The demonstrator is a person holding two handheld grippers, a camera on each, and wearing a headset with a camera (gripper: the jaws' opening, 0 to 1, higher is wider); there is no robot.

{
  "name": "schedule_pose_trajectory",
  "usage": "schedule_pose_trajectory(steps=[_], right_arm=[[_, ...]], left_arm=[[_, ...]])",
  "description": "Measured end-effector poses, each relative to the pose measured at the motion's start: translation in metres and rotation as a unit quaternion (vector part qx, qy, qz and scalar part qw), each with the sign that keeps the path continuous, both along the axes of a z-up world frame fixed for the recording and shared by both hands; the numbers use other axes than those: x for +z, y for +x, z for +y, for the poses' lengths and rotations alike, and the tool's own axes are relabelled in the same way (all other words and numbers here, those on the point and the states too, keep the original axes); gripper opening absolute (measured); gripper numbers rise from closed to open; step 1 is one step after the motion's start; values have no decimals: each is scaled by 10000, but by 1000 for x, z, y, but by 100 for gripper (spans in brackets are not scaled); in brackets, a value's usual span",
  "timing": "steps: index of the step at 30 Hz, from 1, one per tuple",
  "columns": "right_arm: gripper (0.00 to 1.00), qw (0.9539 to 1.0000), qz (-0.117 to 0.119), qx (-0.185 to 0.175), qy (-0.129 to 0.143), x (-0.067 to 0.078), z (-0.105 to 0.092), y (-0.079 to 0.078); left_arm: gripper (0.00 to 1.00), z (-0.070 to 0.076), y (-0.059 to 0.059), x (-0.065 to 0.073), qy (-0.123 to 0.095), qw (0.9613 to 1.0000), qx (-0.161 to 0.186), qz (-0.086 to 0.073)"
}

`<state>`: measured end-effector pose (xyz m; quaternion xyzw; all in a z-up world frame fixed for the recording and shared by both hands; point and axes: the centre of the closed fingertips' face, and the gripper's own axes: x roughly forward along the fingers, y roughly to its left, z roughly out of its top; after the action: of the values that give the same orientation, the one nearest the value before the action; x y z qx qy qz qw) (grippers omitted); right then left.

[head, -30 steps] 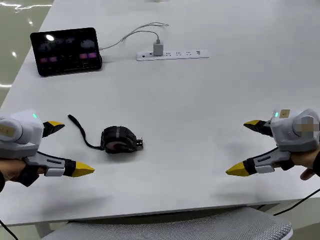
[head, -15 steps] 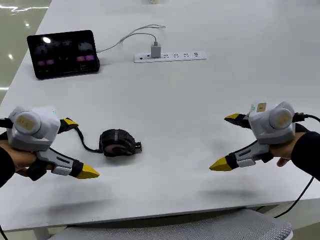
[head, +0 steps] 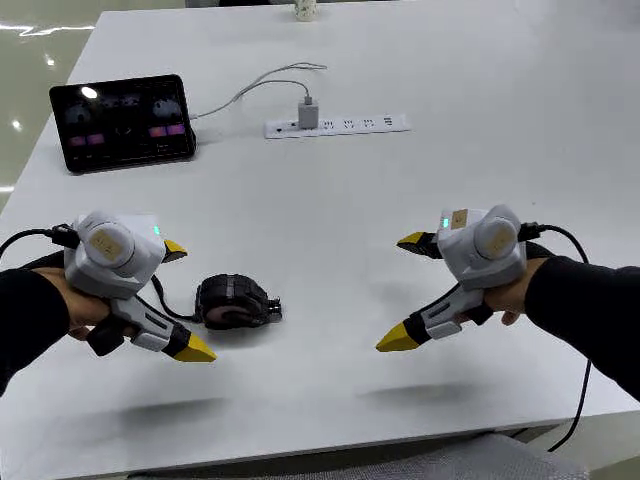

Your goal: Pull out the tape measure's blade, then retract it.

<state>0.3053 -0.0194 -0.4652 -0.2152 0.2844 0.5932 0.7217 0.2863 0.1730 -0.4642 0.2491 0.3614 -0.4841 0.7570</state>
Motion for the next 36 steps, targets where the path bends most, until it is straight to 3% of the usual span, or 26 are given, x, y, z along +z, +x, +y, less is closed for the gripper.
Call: schedule_pose_trajectory(steps=[3, 6, 15, 26, 28, 31, 32, 36], right_arm=[[99, 10000, 13, 86, -28, -4, 8, 1], [99, 9999, 26, 151, -51, -5, 17, 2], [99, 9990, -17, 427, 111, 1, 51, -2], [99, 9986, 95, 520, 76, -7, 69, -7], [98, 9983, 80, 567, 100, -7, 73, -8], [93, 9978, 8, 652, 116, -7, 77, -8], [91, 9975, -13, 698, 116, -7, 79, -9], [85, 9972, 29, 734, 144, -8, 87, -8]], left_arm=[[92, -4, 3, -3, 105, 9999, -119, -11], [90, -11, 3, -5, 162, 9997, -180, 80], [81, -26, 5, -9, 433, 9974, -568, -75], [59, -40, 12, -16, 628, 9947, -811, -95], [48, -41, 12, -17, 711, 9941, -812, -62], [35, -38, 12, -21, 960, 9903, -995, -155], [34, -37, 15, -23, 1014, 9897, -979, -240], [32, -37, 18, -25, 1018, 9913, -811, -184]])
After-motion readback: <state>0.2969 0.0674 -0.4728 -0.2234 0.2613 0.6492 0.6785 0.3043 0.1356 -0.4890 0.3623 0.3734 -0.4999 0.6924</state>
